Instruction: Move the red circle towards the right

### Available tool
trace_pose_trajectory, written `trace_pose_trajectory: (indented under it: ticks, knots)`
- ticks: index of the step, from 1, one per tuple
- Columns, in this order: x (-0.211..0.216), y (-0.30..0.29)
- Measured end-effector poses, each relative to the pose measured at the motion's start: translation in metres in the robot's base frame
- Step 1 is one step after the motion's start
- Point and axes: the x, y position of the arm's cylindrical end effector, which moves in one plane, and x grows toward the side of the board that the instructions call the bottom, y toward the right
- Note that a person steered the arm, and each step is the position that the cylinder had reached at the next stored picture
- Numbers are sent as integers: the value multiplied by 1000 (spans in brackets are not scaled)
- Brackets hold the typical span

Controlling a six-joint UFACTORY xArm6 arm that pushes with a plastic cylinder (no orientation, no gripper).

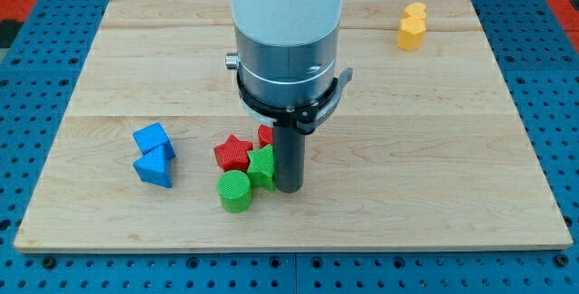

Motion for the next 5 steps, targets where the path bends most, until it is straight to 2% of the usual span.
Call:
trace_pose_trajectory:
  ticks: [1,3,4,5]
  knots:
    - [0,0]
    - [-22,54]
    - [-64,72]
    - [-82,59]
